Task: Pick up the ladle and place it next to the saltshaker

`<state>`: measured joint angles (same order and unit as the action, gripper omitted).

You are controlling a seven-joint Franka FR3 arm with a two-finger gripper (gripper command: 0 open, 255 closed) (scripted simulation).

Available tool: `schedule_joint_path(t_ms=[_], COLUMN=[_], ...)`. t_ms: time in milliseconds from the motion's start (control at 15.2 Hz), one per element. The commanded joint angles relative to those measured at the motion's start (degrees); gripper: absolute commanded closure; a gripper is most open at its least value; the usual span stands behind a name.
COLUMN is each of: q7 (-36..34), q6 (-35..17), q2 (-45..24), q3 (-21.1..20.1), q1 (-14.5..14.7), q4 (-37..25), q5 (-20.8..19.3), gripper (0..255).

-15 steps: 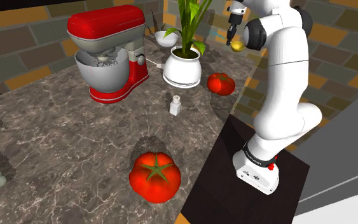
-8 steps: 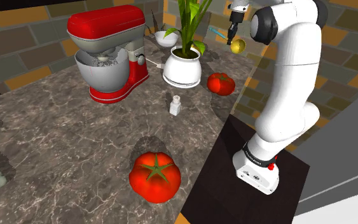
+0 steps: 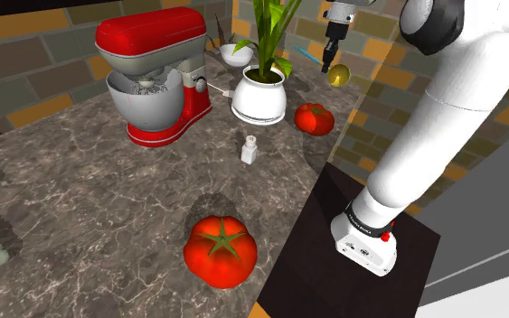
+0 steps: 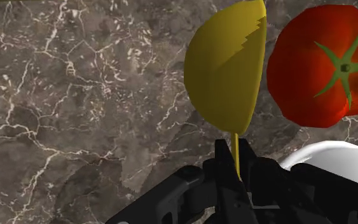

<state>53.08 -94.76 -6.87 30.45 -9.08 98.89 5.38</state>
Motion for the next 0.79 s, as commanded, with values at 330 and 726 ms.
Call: schedule_joint_path(t_ms=[330, 726], q7=[-10.30, -18.42], q6=[-3.67, -3.84], q2=[17.31, 29.86], q3=[-4.09, -9.43], q1=[4.19, 5.06], q4=[18.51, 30.42], q5=[-6.60, -8.82], gripper=[255, 255])
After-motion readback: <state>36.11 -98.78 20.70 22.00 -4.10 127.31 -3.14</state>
